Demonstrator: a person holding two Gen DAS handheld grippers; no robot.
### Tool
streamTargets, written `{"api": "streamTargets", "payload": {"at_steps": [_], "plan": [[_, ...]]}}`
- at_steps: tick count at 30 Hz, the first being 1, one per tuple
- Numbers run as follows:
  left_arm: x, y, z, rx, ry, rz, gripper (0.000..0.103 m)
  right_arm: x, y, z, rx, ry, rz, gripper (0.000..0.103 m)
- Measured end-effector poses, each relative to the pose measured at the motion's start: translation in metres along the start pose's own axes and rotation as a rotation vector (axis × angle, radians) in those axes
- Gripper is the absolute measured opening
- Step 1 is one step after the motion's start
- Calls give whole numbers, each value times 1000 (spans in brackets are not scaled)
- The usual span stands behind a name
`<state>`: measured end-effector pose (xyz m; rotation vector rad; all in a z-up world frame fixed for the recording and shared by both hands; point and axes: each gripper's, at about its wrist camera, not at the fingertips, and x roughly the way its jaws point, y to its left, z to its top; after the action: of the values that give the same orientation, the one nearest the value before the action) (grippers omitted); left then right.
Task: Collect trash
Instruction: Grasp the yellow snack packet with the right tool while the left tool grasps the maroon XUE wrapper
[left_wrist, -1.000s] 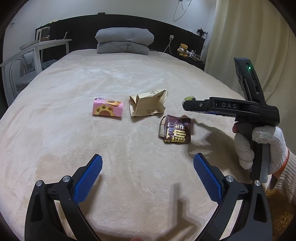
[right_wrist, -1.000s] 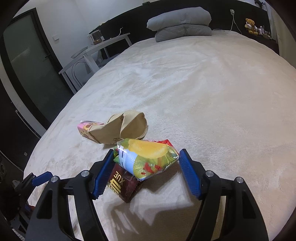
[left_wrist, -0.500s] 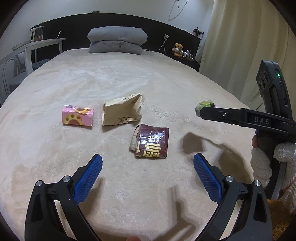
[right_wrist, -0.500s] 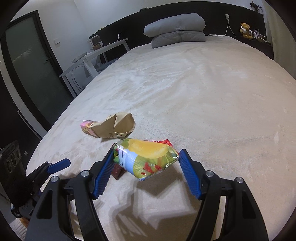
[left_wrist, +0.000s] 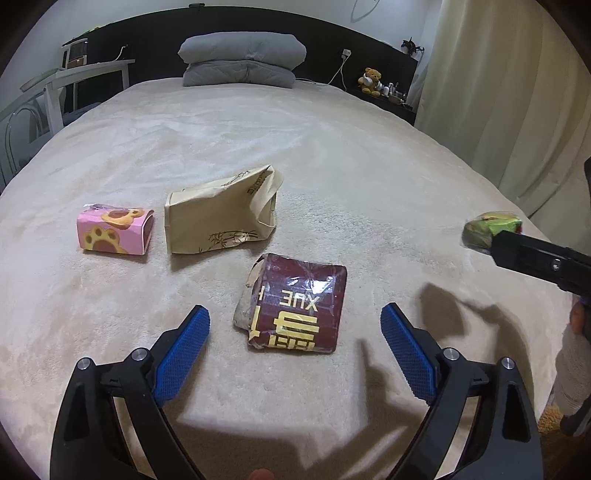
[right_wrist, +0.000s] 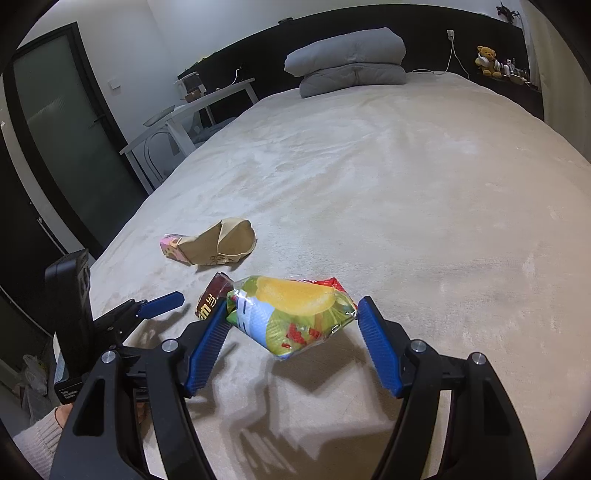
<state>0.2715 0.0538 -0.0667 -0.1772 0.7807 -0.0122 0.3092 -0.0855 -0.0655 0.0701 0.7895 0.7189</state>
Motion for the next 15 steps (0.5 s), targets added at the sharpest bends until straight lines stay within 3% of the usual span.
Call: {"api": "streamTargets", "payload": {"at_steps": [2, 7, 15], "plan": [[7, 3, 2, -1, 8, 6, 88, 1, 1, 1, 1, 0, 7, 70], [19, 1, 3, 25, 34, 15, 64, -1, 3, 1, -10, -3, 8, 70], [9, -9, 1, 66, 1, 27, 63, -2, 3, 1, -1, -6, -3, 70]]}}
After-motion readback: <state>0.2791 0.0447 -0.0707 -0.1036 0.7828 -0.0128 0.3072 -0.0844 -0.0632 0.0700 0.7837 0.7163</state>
